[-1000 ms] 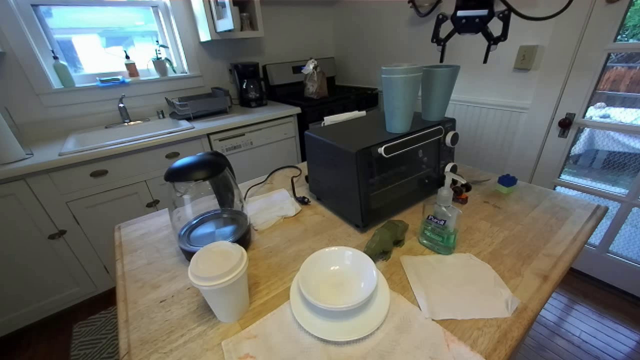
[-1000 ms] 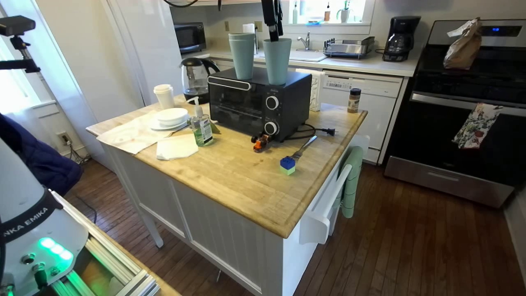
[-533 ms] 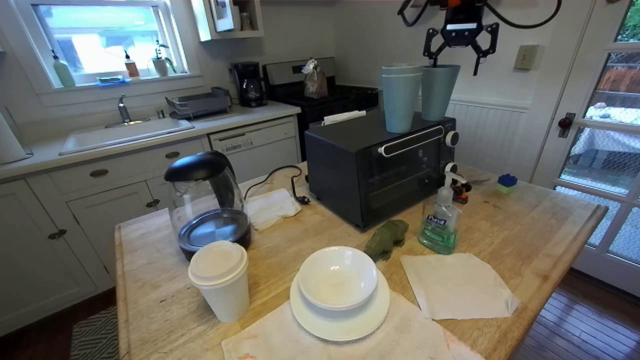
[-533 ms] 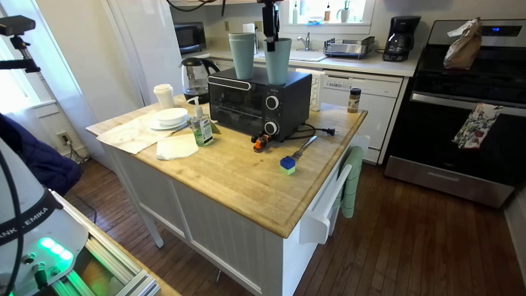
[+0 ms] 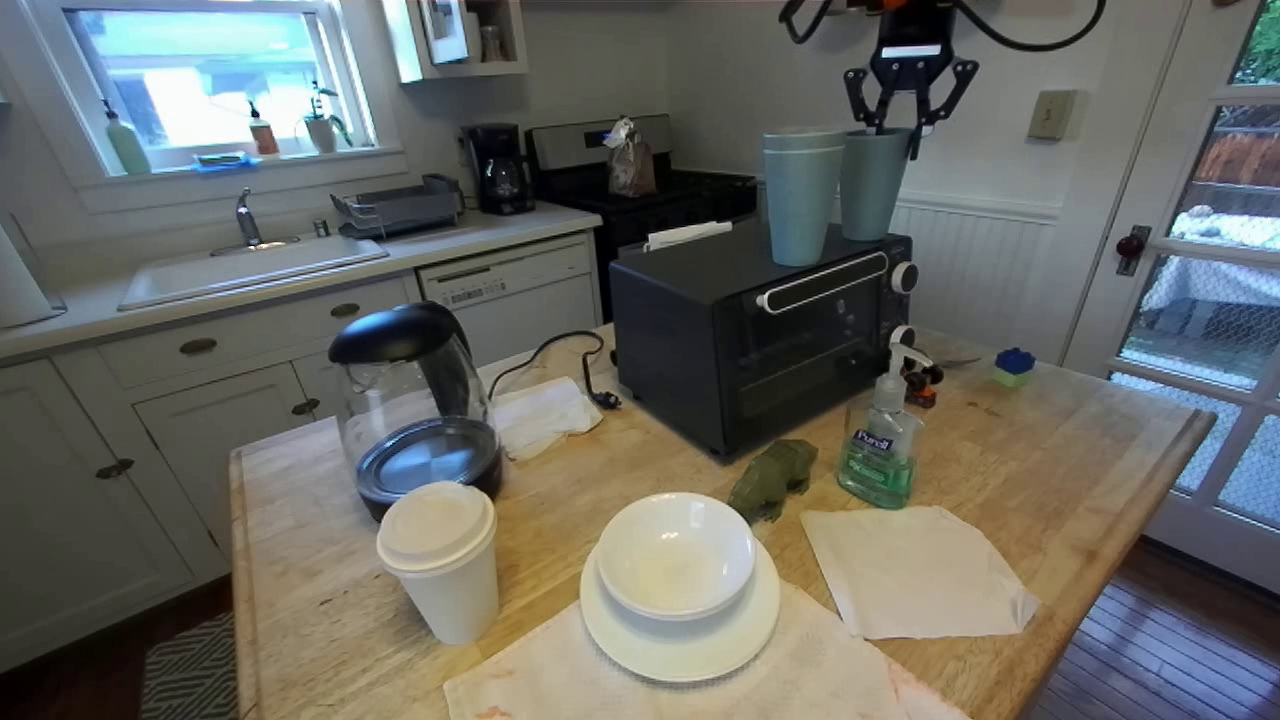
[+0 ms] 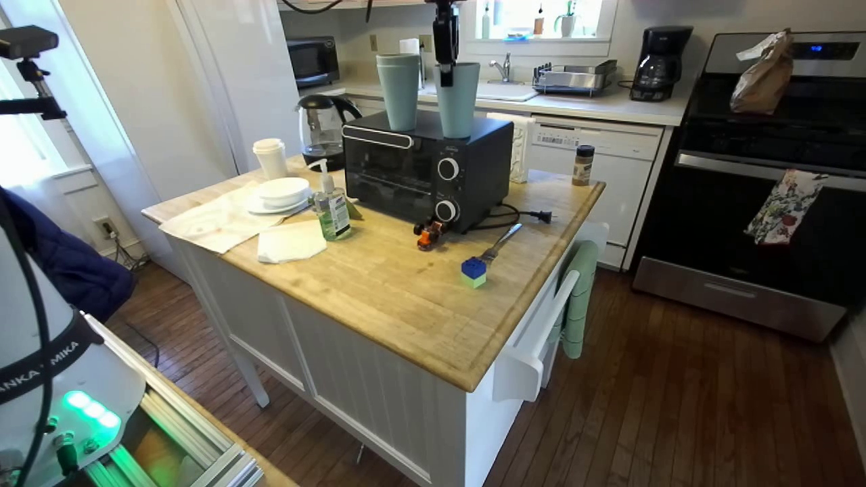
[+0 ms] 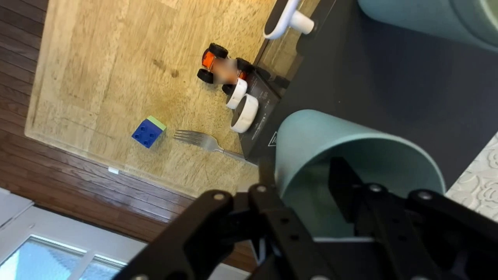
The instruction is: Pick up the light blue cup on the left and put it in the middle light blue cup, pick up the light blue cup on the right and put it in the stacked light blue cup on the left
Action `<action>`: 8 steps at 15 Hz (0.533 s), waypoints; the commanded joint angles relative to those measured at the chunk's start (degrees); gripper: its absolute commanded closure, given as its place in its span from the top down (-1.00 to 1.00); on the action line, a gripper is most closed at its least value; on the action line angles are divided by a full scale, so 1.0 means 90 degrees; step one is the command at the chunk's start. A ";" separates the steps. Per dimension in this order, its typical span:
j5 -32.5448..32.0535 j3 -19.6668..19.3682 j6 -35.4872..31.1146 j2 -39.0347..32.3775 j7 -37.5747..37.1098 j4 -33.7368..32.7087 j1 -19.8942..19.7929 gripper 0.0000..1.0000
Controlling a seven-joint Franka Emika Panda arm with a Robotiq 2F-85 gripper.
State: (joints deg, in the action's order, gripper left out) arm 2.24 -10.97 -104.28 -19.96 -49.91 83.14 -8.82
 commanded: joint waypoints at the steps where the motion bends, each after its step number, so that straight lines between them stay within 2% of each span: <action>1: 0.0223 -0.0013 0.0304 -0.0117 -0.0187 -0.0383 -0.0035 -0.75; 2: 0.0221 -0.0015 0.0338 -0.0117 -0.0220 -0.0418 -0.0037 -0.91; 3: 0.0222 -0.0014 0.0370 -0.0115 -0.0242 -0.0440 -0.0038 -0.98; 8: 0.0218 -0.0011 0.0512 -0.0180 -0.0270 -0.0551 -0.0057 -0.98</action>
State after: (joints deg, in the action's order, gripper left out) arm 2.45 -11.01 -102.07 -20.05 -51.75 81.14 -8.82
